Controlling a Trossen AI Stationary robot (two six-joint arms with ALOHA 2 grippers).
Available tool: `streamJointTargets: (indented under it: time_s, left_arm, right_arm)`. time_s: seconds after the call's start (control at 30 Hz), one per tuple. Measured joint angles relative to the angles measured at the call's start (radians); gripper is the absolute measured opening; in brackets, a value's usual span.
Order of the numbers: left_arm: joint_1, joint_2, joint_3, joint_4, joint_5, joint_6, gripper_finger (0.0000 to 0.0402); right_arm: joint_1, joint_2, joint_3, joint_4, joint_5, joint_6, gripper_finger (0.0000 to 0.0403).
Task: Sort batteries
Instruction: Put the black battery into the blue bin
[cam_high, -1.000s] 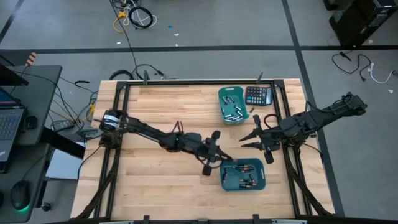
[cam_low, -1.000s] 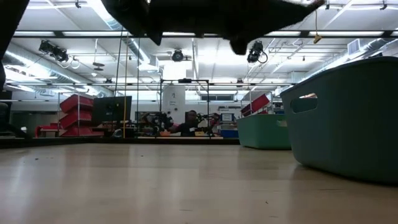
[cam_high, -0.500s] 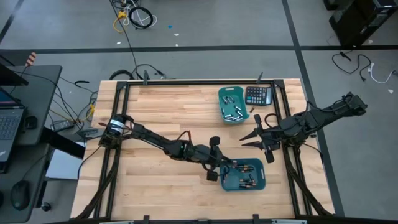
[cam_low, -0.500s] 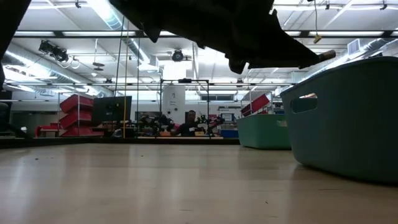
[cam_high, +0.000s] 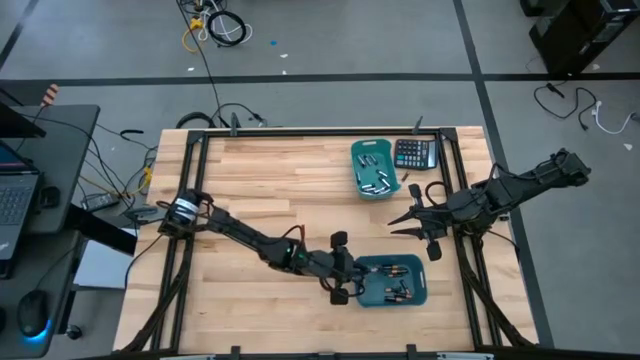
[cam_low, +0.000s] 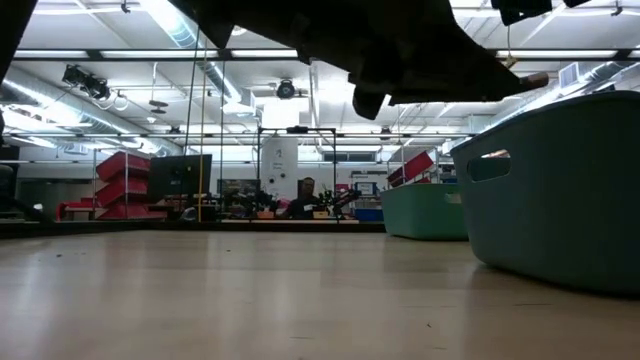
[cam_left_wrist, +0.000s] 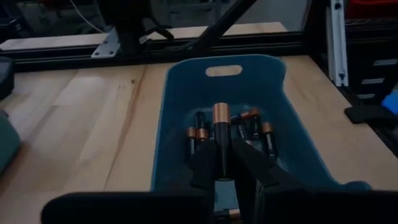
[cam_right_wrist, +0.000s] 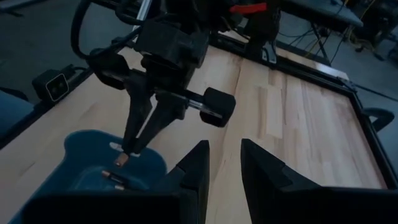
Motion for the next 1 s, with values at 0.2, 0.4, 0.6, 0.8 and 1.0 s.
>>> streamJointTargets:
  time_s: [0.2,0.4,0.6,0.8,1.0]
  left_arm:
    - [-0.010,0.000,0.000,-0.004,-0.004,-0.003,0.0046]
    - [-0.008,0.000,0.000,-0.019,-0.005,-0.034,0.0049]
    - [-0.009,0.000,0.000,-0.015,0.003,-0.048,0.0070]
    - [-0.009,0.000,0.000,-0.013,0.002,-0.047,0.0098]
    - [-0.012,-0.003,-0.001,0.100,-0.015,0.070,0.0108]
  right_arm:
    - [0.000,0.000,0.000,-0.004,0.000,0.005,0.0077]
    - [0.000,0.000,0.000,-0.007,0.000,0.005,0.0077]
    - [0.000,0.000,0.000,-0.007,0.000,0.009,0.0077]
    - [0.000,0.000,0.000,-0.007,0.014,0.069,0.0077]
    - [-0.003,-0.001,0.000,-0.080,0.300,0.234,0.0077]
